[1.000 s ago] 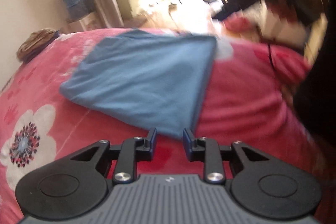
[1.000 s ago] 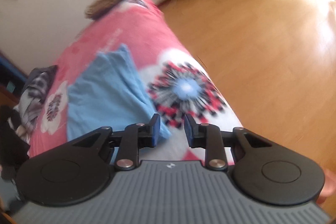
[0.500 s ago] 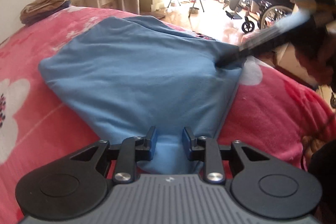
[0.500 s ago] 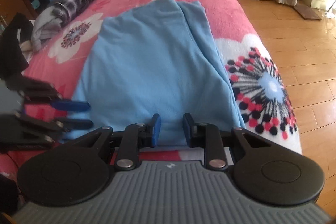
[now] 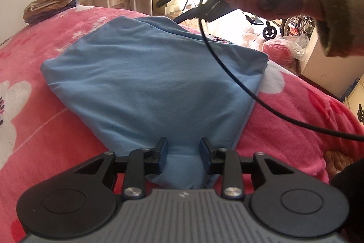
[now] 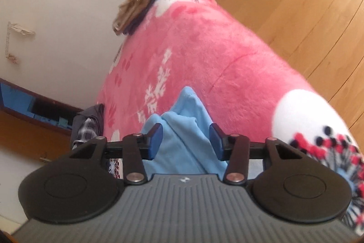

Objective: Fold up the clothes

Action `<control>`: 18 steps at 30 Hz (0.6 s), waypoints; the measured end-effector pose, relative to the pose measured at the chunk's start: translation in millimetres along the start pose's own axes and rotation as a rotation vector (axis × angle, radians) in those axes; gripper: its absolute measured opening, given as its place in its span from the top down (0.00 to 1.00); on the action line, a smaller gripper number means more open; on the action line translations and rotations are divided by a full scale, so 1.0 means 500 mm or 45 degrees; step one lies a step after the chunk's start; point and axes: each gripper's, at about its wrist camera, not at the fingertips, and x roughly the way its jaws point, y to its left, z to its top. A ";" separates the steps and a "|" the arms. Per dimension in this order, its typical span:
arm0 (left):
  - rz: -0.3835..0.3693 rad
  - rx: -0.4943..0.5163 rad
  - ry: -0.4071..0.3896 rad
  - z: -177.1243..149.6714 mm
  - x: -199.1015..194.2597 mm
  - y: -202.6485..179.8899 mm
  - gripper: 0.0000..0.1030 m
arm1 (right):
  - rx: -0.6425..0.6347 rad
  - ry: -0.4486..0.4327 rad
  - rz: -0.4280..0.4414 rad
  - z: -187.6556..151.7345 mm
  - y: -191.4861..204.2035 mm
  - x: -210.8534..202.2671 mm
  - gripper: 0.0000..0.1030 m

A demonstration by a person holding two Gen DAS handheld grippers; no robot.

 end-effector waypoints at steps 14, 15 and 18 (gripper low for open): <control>-0.001 -0.012 -0.009 -0.002 0.000 -0.005 0.65 | -0.618 0.019 -0.022 -0.067 0.120 0.039 0.77; 0.000 -0.012 -0.009 -0.001 0.000 -0.006 0.65 | -0.588 0.014 -0.017 -0.058 0.116 0.041 0.76; 0.001 -0.013 -0.007 -0.001 0.000 -0.007 0.65 | -0.468 -0.010 0.018 -0.032 0.093 0.044 0.76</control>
